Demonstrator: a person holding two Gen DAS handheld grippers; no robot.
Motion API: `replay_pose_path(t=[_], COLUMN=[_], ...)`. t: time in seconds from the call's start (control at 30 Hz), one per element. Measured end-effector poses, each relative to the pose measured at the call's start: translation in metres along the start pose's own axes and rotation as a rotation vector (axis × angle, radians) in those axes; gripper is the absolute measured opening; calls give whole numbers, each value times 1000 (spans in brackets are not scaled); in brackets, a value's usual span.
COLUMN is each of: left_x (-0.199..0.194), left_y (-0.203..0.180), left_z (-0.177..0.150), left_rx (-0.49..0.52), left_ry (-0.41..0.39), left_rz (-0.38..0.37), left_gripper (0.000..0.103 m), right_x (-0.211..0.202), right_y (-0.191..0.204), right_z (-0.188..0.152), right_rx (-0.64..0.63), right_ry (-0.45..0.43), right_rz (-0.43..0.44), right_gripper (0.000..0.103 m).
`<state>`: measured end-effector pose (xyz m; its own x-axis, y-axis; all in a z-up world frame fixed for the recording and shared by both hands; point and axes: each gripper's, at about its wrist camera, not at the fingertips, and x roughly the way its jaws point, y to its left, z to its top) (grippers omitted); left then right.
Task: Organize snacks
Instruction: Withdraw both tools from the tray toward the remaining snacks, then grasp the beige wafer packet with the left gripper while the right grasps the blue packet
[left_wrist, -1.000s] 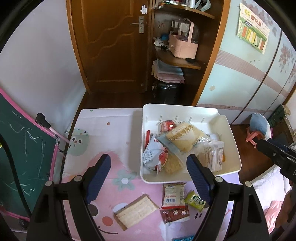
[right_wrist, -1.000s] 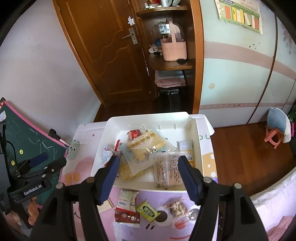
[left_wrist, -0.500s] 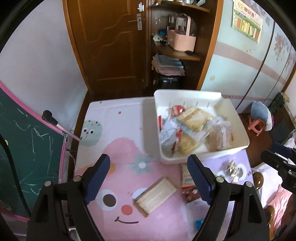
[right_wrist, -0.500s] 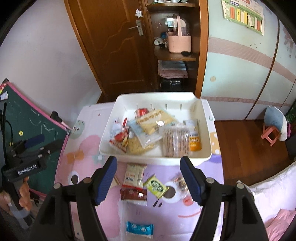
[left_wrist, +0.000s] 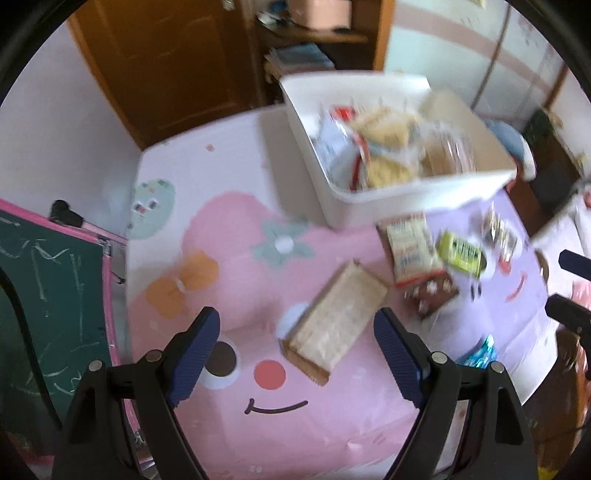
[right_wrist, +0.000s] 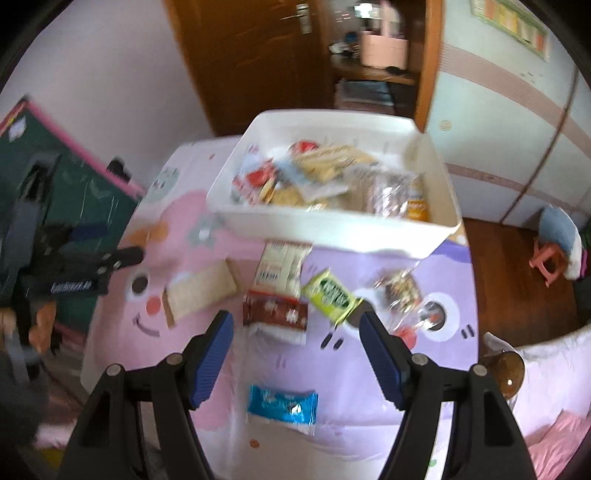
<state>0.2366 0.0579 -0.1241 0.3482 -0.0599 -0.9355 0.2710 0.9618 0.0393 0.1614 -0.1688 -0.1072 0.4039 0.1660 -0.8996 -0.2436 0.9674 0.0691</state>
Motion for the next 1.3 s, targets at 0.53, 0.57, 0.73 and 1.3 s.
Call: replay_pose_path(t=[0.53,0.57,0.73,1.3], left_x=[93,97,109,129], left_y=[-24,-25,-26,-24], left_z=[-22,-21,-20,-13], left_rx=[160,163,167,73], left_ry=[163,169,187,188], left_rz=[-60,-60,-63,-79], left_gripper=[84,84,85,70], right_x=[67,68,79,112], right_y=[21,23,33,9], right_z=[-87,-87,-92,-60], right_rx=[-405,-426,-574,-273], right_ry=[198,205,225,259], right_rz=[67,64,32,89], right_gripper=[66,66,66,30])
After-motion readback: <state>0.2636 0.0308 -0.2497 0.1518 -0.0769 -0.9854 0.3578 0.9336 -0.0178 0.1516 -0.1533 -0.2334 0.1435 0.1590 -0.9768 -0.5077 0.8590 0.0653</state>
